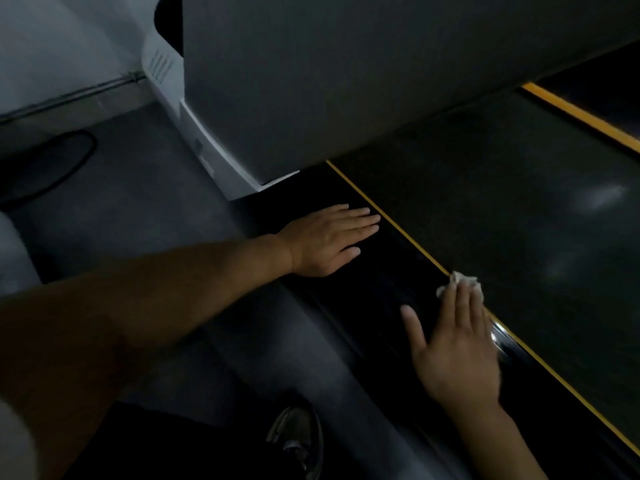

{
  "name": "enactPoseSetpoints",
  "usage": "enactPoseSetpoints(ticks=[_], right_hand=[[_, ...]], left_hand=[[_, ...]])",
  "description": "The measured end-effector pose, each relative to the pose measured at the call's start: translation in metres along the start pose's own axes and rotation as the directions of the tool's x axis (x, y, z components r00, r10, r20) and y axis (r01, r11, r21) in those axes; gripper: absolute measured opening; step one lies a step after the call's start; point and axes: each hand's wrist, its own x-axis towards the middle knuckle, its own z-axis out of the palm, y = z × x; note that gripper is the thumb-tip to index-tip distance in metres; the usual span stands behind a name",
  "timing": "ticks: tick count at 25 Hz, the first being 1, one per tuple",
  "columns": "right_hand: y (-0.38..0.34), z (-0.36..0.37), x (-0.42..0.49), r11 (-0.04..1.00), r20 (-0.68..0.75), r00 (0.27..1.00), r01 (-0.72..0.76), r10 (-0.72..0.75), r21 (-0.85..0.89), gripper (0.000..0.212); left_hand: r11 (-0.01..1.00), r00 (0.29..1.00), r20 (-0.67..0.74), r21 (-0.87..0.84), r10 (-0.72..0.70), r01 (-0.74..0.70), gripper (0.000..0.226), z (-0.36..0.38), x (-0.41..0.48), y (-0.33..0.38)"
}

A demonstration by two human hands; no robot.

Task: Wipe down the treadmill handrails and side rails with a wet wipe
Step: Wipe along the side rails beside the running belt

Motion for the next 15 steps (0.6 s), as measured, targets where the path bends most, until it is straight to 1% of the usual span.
enactPoseSetpoints(ticks=[2,3,5,6,8,9,10,13,15], right_hand=[[-0.043,0.005,0.020,0.994,0.012,0.996,0.093,-0.094,0.054,0.100],[-0.062,0.008,0.025,0.987,0.031,0.988,0.149,-0.151,0.054,0.099],[-0.066,0.012,0.021,0.973,0.024,0.973,0.227,-0.228,0.024,0.097],[-0.056,0.010,0.011,0.974,-0.001,0.974,0.228,-0.228,0.000,0.095],[-0.032,0.007,-0.014,0.988,-0.056,0.986,0.154,-0.155,-0.015,0.095],[-0.033,0.010,-0.018,0.992,-0.068,0.990,0.123,-0.123,-0.010,0.096],[-0.044,0.013,-0.014,0.995,-0.050,0.993,0.104,-0.103,0.008,0.097],[-0.092,0.015,0.010,0.983,0.001,0.985,0.169,-0.170,0.064,0.098],[-0.083,0.016,0.001,0.972,-0.034,0.972,0.234,-0.233,0.031,0.095]], left_hand=[[1.000,1.000,-0.009,-0.013,0.009,-0.010,0.061,0.000,0.001,0.000],[1.000,1.000,0.001,-0.012,0.005,-0.005,0.061,0.000,0.000,0.001],[1.000,1.000,0.002,-0.006,0.008,-0.008,0.061,-0.001,0.000,0.001],[1.000,1.000,-0.013,-0.011,0.014,-0.014,0.060,-0.001,0.001,0.000],[1.000,0.999,-0.031,-0.003,0.020,-0.020,0.058,0.001,0.000,0.001],[1.000,0.999,-0.033,0.002,0.016,-0.016,0.058,0.001,0.000,0.000],[1.000,0.999,-0.034,-0.004,0.009,-0.009,0.058,0.000,0.001,0.000],[0.999,1.000,-0.017,-0.033,-0.008,0.007,0.058,0.000,0.000,0.001],[0.999,1.000,-0.024,-0.042,0.002,-0.003,0.058,0.000,0.001,0.002]])
